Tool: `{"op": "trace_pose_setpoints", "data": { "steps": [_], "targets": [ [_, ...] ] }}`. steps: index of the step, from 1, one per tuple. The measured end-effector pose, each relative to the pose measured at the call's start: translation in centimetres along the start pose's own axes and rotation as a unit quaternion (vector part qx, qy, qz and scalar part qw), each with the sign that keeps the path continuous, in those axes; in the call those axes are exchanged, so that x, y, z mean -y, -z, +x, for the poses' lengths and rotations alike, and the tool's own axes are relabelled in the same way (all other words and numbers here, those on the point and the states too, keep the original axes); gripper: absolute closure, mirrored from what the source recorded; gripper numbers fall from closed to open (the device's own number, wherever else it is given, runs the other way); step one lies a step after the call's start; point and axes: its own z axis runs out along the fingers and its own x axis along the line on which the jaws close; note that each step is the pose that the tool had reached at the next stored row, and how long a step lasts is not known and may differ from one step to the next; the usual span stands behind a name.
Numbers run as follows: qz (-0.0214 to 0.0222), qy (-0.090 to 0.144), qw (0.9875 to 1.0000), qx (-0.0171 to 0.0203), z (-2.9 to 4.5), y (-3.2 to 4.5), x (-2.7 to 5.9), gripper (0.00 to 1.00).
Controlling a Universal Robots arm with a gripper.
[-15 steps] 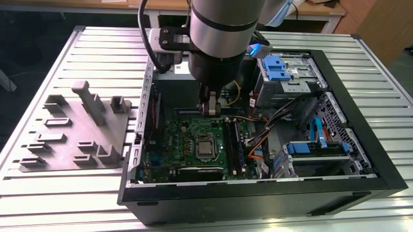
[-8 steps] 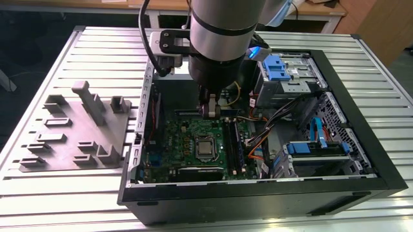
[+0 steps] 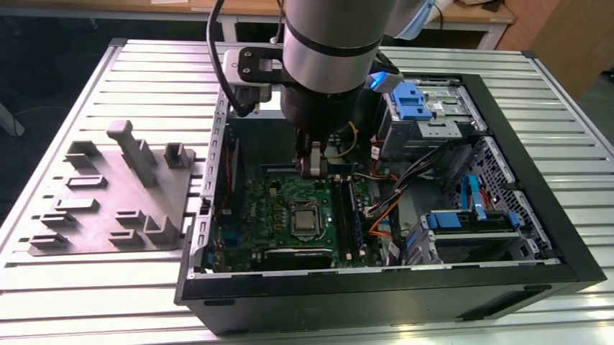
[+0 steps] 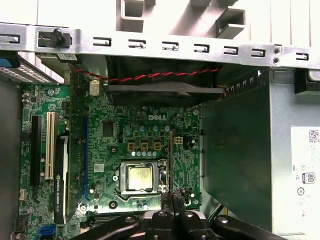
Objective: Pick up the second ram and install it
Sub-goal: 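Insert the second ram into the second slot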
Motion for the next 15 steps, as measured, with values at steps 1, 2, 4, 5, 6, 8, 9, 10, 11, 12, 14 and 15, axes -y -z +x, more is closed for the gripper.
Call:
{"op": "trace_pose_setpoints", "data": {
  "steps": [1, 2, 4, 5, 6, 8, 9, 10, 11, 12, 14, 15],
  "targets": [
    [0.0000, 0.000, 1.0000, 0.0000, 0.00, 0.00, 0.00, 0.89],
    [0.0000, 0.000, 1.0000, 0.0000, 0.00, 0.00, 0.00, 0.89],
    [0.0000, 0.000, 1.0000, 0.0000, 0.00, 0.00, 0.00, 0.89],
    [0.0000, 0.000, 1.0000, 0.0000, 0.00, 0.00, 0.00, 0.89],
    [0.0000, 0.000, 1.0000, 0.0000, 0.00, 0.00, 0.00, 0.89],
    [0.0000, 0.000, 1.0000, 0.0000, 0.00, 0.00, 0.01, 0.89],
    [0.0001, 0.000, 1.0000, 0.0001, 0.00, 0.00, 0.01, 0.89],
    [0.0000, 0.000, 1.0000, 0.0002, 0.00, 0.00, 0.01, 0.89],
    [0.0000, 0.000, 1.0000, 0.0002, 0.00, 0.00, 0.01, 0.89],
    [0.0003, -0.002, 1.0000, 0.0003, 0.00, -0.01, 0.01, 0.89],
    [0.0025, -0.016, 0.9999, 0.0010, 0.00, -0.03, 0.02, 0.89],
    [0.0040, -0.025, 0.9997, 0.0016, 0.01, -0.05, 0.01, 0.89]
  ]
}}
